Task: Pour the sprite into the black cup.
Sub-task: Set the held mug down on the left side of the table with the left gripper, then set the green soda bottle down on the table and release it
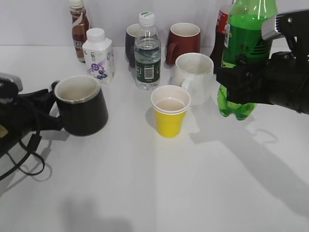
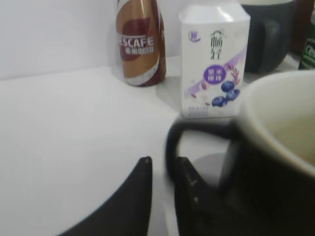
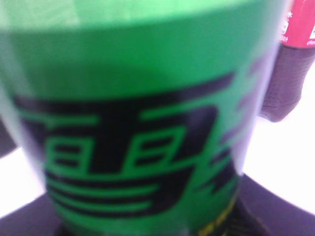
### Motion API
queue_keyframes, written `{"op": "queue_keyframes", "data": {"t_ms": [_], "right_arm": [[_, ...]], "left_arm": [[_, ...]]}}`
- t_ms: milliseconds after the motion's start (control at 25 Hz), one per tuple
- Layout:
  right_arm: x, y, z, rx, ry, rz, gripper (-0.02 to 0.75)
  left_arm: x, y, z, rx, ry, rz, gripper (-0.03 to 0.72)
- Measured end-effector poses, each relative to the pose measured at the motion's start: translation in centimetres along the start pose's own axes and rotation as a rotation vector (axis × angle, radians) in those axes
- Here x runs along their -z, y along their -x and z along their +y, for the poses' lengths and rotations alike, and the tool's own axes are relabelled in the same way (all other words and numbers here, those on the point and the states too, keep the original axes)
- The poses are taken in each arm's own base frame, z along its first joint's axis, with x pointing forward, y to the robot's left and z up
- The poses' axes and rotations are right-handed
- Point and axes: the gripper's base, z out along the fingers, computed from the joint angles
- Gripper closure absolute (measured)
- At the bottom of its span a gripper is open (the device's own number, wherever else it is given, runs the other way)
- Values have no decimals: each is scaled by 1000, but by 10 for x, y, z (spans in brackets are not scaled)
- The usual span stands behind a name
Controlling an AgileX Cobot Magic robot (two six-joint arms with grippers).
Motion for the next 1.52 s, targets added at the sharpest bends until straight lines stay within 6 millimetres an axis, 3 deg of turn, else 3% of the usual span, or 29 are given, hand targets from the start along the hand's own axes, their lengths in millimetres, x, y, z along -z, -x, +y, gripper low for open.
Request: {"op": "queue_keyframes", "data": {"t_ms": [360,640,880,1160,1520], "right_arm": [[0,0,0,-6,-1,-3,352],[-1,1,-6,-10,-34,-116,352],[-9,-33,-26,-38,-122,-140,352],[-30,-68,-29,-44,-124,-76,352],[-28,-76,-27,-29,-99,-48,265]], "left_arm": [[14,-9,0,-6,-8,41,499],[37,8,2,-4,-11,-17,489],[60,22,1,-12,-39,-80,484],[75,44,2,-8,-42,-187,482],[81,55,3,-5,-41,-239,479]]}}
